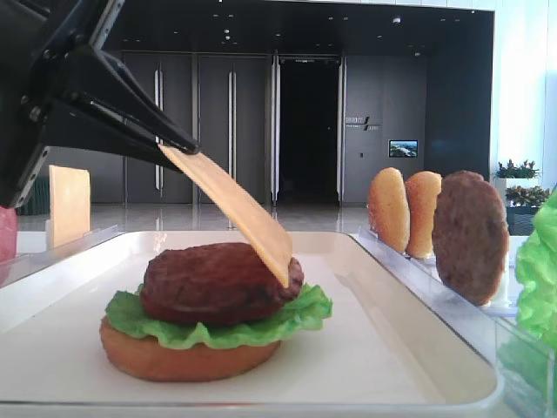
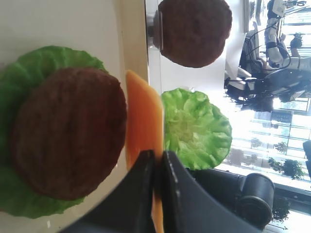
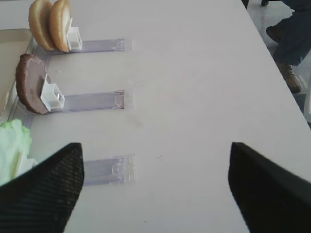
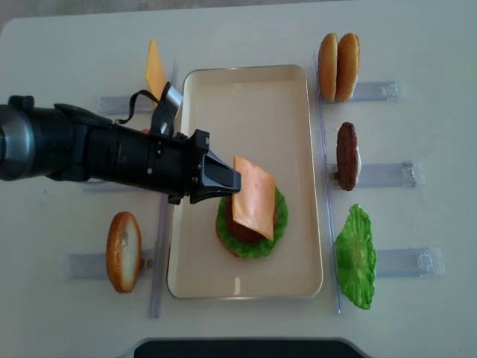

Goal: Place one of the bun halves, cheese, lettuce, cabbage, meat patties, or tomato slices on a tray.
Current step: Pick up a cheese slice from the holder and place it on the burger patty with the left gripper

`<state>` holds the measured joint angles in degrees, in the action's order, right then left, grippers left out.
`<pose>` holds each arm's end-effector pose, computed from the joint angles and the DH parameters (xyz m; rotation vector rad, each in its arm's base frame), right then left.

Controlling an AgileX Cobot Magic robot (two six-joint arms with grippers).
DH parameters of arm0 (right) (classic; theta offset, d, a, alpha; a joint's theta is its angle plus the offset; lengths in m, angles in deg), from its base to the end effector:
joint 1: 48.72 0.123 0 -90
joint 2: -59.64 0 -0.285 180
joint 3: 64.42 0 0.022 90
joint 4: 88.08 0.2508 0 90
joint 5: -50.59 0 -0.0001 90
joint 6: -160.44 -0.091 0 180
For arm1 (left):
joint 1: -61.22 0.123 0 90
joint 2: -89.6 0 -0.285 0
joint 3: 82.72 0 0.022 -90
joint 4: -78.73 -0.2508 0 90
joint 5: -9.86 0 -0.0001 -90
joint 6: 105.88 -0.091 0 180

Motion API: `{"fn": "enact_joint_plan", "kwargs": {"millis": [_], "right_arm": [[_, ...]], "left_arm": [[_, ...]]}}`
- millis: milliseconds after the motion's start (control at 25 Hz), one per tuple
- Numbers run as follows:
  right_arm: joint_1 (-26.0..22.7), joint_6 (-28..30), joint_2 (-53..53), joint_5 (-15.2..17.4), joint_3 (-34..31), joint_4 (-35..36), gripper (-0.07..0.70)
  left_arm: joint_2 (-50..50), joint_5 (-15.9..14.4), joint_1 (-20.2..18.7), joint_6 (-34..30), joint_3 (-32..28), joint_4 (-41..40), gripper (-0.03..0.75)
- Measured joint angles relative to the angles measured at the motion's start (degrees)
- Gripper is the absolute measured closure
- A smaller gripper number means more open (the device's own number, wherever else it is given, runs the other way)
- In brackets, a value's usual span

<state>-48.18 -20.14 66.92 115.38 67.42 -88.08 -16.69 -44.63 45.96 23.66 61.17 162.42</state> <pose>-0.0101 -0.0001 0.2736 0.0007 2.0984 0.0118 0.2470 -0.1438 0.1645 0.0333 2.6648 -1.5031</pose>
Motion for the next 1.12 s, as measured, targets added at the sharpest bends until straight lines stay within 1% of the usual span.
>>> {"fn": "enact_joint_plan", "kwargs": {"millis": [320, 560, 760, 1000, 1120], "right_arm": [[0.0, 0.0, 0.0, 0.0, 0.0, 0.0, 0.055], [0.0, 0.0, 0.0, 0.0, 0.0, 0.0, 0.055], [0.0, 0.0, 0.0, 0.0, 0.0, 0.0, 0.055], [0.0, 0.0, 0.0, 0.0, 0.0, 0.0, 0.055], [0.0, 0.0, 0.0, 0.0, 0.0, 0.0, 0.055]], "left_arm": [[0.0, 0.0, 0.0, 0.4, 0.0, -0.8, 0.512], [0.0, 0.0, 0.0, 1.7, 0.0, -0.8, 0.433], [0.0, 0.1, 0.0, 2.4, 0.0, -1.2, 0.341], [0.0, 2.5, 0.0, 7.0, 0.0, -6.2, 0.281], [0.0, 3.0, 0.0, 7.5, 0.1, -6.8, 0.263]]}}
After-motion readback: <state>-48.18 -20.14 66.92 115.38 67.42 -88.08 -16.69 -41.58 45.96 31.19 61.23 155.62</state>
